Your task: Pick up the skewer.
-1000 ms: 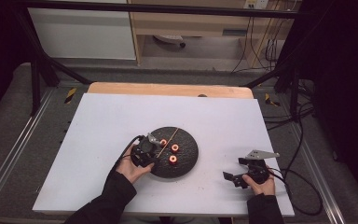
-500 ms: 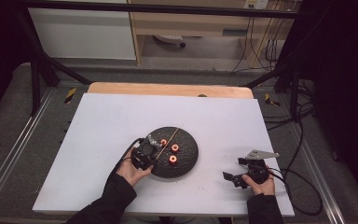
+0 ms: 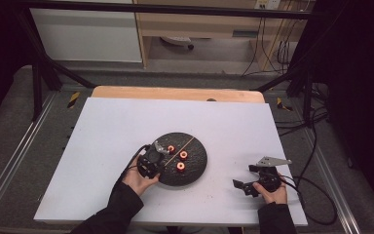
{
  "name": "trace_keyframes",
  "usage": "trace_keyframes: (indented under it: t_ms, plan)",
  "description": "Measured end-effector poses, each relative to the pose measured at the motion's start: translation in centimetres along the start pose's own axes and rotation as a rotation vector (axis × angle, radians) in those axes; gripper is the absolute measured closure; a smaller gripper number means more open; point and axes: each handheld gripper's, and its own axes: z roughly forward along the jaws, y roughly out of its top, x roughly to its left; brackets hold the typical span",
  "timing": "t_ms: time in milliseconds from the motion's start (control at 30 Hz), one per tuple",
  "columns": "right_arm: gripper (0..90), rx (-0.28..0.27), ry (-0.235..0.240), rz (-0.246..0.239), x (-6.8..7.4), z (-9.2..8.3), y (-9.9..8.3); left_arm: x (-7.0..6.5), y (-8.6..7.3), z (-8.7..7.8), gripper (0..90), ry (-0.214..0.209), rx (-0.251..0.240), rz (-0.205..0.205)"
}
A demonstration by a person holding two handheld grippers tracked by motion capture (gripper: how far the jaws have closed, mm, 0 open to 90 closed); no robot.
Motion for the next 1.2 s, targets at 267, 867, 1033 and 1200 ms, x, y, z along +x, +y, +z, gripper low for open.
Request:
trace_keyframes:
  t_ms: [267,867,1033,1200]
  plan:
    - [0.6,0.002,-0.002,0.005,0.0,0.0,0.0,0.9,-1.0,-1.4,88.1,-0.03,-0.073,-0.004]
    - [0.5,0.014,-0.009,-0.001,0.3,0.0,0.3,3.1,-4.8,-3.6,88.2,-0.074,-0.234,-0.02]
    - [0.5,0.032,-0.022,0.006,0.5,0.3,0.7,3.6,-5.8,-3.9,88.1,-0.087,-0.253,-0.02]
    - [0.5,0.052,-0.041,0.014,1.0,0.4,1.3,4.0,-6.7,-4.2,88.1,-0.1,-0.277,-0.022]
